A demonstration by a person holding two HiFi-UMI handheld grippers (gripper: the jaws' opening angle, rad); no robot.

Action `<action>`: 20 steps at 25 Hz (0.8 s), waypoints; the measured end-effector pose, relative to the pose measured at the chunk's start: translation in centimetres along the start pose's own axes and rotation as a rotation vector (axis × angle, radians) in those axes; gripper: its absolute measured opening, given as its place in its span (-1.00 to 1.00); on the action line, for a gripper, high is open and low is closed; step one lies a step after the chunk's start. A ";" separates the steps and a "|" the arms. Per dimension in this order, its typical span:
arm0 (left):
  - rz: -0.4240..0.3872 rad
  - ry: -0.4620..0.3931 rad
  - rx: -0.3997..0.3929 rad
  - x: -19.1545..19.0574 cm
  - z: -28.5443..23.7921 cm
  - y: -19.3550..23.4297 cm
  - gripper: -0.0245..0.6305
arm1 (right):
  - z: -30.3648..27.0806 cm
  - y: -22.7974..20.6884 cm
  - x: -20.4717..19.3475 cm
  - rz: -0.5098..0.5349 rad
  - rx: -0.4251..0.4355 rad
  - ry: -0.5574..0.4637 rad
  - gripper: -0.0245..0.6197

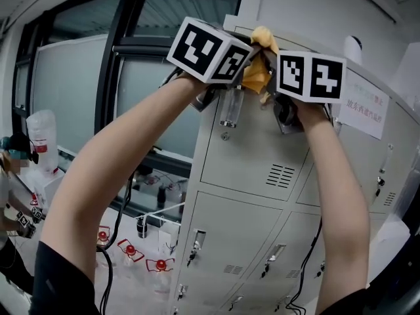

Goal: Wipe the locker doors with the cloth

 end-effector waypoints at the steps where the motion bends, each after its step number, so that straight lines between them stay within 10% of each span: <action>1: 0.003 0.002 0.006 -0.4 0.4 0.3 -0.79 | -0.3 0.5 -0.1 -0.002 0.008 0.002 -0.73; 20: 0.087 0.012 -0.012 -4.1 1.1 1.9 -0.79 | -2.8 2.4 -2.4 -0.001 0.006 0.046 -0.73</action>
Point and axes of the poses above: the fingertips, and each gripper's own axes: z backward along the fingers, y to its left, x out of its top, the point moved 9 cm from there along z, backward along the fingers, and after that the axes turned 1 degree about -x, right-handed, at the moved point
